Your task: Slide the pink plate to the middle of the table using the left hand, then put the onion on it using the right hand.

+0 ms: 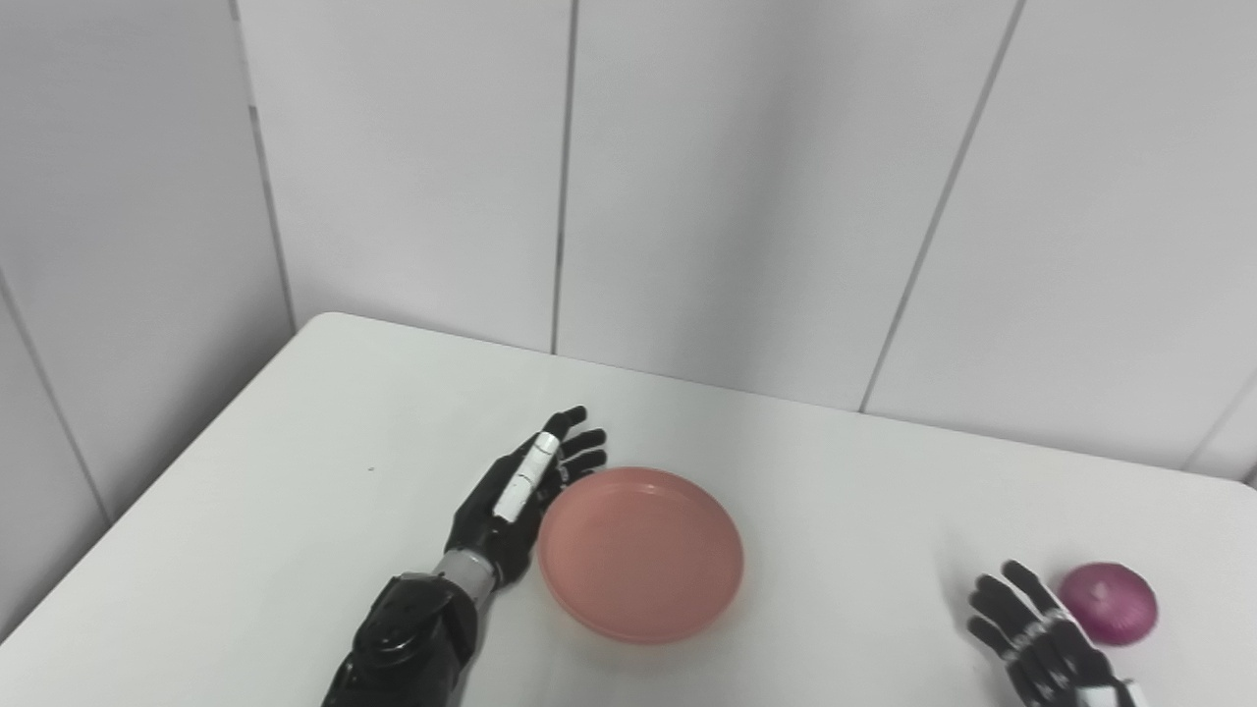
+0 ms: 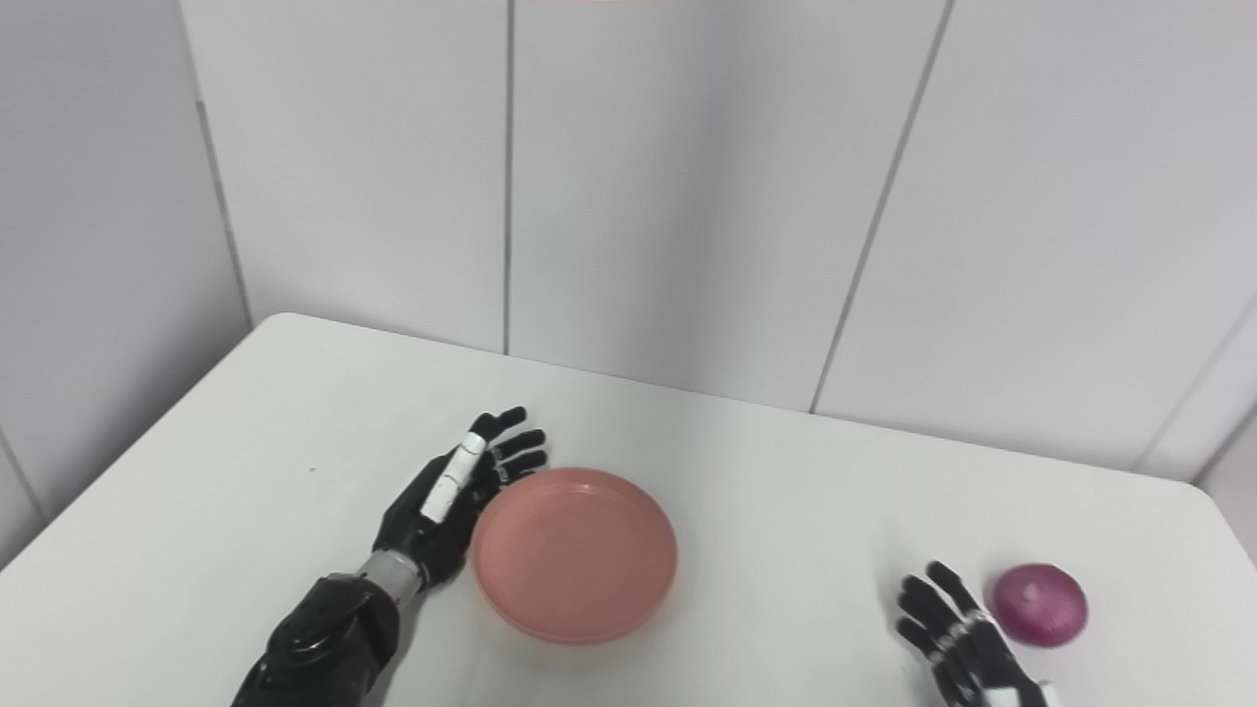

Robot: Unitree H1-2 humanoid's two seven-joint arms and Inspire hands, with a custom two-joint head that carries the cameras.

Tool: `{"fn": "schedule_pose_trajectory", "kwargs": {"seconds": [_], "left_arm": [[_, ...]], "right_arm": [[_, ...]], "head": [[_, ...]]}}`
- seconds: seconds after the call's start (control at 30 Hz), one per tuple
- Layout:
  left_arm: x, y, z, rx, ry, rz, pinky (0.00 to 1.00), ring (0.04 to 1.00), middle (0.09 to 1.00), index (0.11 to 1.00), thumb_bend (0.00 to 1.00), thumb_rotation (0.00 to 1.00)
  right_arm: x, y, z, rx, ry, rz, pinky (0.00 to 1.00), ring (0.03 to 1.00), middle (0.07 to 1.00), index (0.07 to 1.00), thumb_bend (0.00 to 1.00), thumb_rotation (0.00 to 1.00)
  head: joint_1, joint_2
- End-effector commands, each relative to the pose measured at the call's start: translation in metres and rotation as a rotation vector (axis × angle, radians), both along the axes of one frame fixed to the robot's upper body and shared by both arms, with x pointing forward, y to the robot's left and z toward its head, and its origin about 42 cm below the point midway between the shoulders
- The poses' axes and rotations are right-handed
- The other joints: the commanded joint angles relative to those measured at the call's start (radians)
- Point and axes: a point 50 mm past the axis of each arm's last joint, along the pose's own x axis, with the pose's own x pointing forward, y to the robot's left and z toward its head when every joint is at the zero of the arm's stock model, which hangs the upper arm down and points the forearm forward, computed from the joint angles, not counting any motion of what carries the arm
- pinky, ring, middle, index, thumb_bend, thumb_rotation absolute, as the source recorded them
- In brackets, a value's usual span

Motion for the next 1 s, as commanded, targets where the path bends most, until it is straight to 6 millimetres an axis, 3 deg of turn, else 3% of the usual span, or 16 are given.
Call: {"fn": "schedule_pose_trajectory", "kwargs": {"seconds": [0.0, 0.5, 0.97], "left_arm": [[-0.013, -0.004, -0.018, 0.003, 0.1, -0.021, 0.88, 0.85, 0.845, 0.865, 0.82, 0.72], [-0.03, -0.013, -0.024, -0.036, 0.142, -0.054, 0.86, 0.84, 0.838, 0.854, 0.81, 0.66], [-0.041, -0.034, -0.026, -0.008, 0.16, -0.14, 0.88, 0.855, 0.846, 0.863, 0.81, 0.7]], "right_arm": [[-0.035, 0.033, -0.048, 0.095, 0.179, -0.012, 0.86, 0.871, 0.841, 0.902, 0.93, 0.87], [-0.031, 0.065, -0.028, 0.075, 0.187, -0.021, 0.9, 0.899, 0.862, 0.914, 0.89, 0.89], [-0.03, 0.071, -0.024, 0.074, 0.178, -0.017, 0.91, 0.9, 0.864, 0.921, 0.88, 0.91]], "head": [[-0.014, 0.006], [-0.102, 0.039], [-0.11, 0.044]]}}
